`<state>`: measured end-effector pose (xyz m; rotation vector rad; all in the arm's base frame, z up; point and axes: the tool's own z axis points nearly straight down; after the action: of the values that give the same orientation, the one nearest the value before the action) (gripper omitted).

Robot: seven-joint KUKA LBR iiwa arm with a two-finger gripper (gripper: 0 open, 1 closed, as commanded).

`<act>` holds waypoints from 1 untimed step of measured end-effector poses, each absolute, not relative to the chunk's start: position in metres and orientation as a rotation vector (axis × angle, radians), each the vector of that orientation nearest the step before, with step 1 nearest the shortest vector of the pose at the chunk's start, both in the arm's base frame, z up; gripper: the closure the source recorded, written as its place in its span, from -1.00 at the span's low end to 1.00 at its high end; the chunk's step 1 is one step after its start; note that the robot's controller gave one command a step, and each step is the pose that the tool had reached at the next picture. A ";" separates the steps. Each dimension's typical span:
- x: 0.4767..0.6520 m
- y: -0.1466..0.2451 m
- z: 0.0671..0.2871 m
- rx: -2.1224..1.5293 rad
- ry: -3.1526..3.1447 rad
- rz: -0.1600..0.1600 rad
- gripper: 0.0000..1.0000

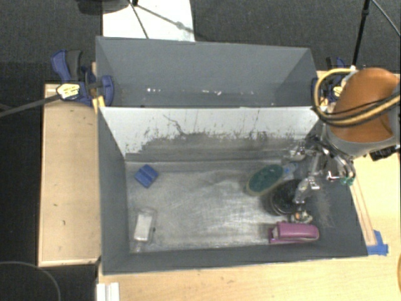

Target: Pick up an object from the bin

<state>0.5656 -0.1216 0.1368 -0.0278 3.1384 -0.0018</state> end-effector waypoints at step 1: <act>0.578 -0.122 0.094 -0.014 3.140 -0.005 -1.00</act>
Offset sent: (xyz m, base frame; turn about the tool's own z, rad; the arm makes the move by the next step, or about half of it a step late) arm 0.0122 0.0038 -0.0668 0.0142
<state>0.5783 -0.1216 0.0940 -0.0143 3.1396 -0.0052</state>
